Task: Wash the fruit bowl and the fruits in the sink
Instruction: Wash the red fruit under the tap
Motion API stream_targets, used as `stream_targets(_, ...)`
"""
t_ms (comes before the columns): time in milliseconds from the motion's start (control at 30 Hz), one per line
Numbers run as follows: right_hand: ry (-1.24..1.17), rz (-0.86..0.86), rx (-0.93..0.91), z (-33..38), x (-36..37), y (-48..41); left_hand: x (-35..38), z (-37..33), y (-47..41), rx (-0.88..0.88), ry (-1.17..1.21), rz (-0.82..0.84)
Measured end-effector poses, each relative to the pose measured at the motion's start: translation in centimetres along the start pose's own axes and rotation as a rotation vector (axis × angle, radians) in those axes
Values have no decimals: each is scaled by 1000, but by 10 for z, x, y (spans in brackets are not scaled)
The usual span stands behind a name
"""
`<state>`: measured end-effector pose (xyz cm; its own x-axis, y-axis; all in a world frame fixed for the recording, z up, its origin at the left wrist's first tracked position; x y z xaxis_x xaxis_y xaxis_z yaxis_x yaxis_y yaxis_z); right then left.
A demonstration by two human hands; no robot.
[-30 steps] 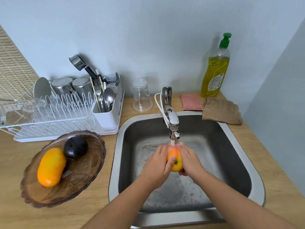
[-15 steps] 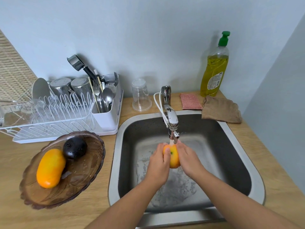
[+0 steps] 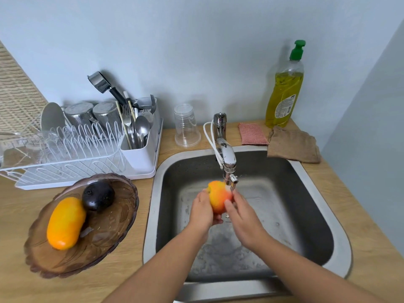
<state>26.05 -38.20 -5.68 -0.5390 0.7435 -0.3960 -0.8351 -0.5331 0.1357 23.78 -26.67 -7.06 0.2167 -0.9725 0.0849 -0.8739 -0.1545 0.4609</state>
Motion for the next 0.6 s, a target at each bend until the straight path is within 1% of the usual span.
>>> stream_targets(67,181,13,-100,2,10,2,-1,-5,-2,11,-106,-11)
stream_targets(100,203,11,-124,4,10,-1,2,-5,-1,26,-170,-1)
stream_targets(133,169,-3,-132,6,8,-6,5,-5,0,44,-222,10)
stream_targets(200,-42,-29,-79,7,-2,-15,10,-2,3,67,-264,20)
stream_targets(233,-157,-20,-27,4,-7,-18,11,0,3,66,-234,22)
stream_targets(300,-305,16,60,-6,-8,-18,9,2,2,54,-46,13)
stream_targets(333,-319,27,66,-9,-6,-15,8,0,2,63,50,5)
stream_targets(367,-305,33,48,-9,-2,-10,6,-3,1,81,82,-7)
stream_targets(467,-323,9,0,-3,7,-1,10,-7,-1,139,-84,39)
stream_targets(533,-353,-47,14,-1,-4,-5,16,-4,1,125,-232,108)
stream_targets(600,-311,-60,-22,2,-21,-13,15,0,2,83,-244,136)
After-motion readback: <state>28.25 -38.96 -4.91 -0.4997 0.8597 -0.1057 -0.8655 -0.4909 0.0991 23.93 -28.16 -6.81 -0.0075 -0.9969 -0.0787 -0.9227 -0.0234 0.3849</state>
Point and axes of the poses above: each hand's wrist, its own y-axis away from the middle knuckle, its own x-axis out of the palm, z = x × y, the point moved 7 cm from there along -y, towards the middle knuckle, and after that the axes turned 14 degrees about z, right-handed, at the moved point
